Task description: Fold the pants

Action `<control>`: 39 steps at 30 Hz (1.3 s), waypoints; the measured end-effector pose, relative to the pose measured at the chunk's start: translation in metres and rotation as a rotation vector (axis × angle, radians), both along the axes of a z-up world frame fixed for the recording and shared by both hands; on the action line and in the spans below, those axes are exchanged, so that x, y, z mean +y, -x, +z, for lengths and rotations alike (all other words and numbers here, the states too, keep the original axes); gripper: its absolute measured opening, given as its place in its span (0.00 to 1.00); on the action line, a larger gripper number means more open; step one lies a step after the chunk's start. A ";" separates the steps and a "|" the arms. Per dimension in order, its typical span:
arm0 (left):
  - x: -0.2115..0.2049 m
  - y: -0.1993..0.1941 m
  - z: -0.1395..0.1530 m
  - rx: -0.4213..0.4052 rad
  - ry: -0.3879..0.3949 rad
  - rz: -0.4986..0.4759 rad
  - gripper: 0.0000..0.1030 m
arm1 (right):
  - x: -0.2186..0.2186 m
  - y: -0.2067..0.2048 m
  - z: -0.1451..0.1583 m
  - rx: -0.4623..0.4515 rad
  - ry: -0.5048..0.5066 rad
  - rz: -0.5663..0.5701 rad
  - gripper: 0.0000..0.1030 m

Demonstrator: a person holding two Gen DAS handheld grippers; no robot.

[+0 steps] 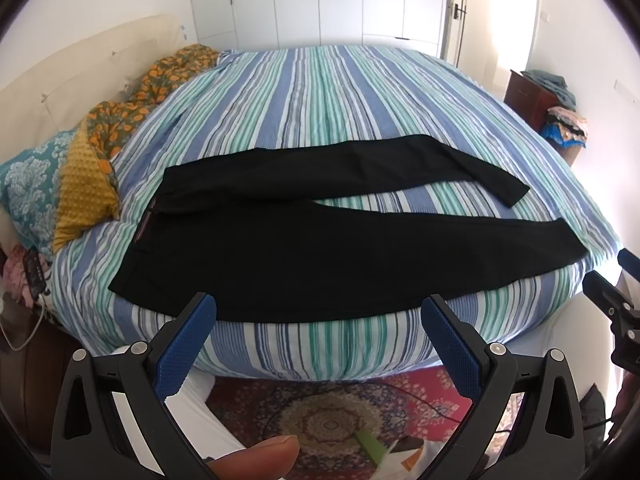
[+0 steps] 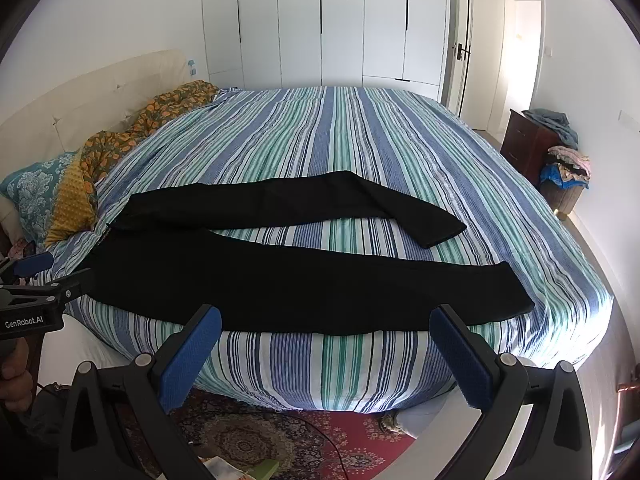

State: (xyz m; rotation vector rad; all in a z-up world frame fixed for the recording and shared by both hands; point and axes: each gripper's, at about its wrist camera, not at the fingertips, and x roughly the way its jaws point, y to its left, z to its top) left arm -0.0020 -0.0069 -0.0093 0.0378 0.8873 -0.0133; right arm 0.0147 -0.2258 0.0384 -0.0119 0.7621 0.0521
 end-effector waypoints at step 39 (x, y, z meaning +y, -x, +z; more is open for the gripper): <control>0.000 0.001 0.001 -0.019 0.030 -0.016 1.00 | -0.005 0.000 -0.004 -0.021 -0.008 -0.006 1.00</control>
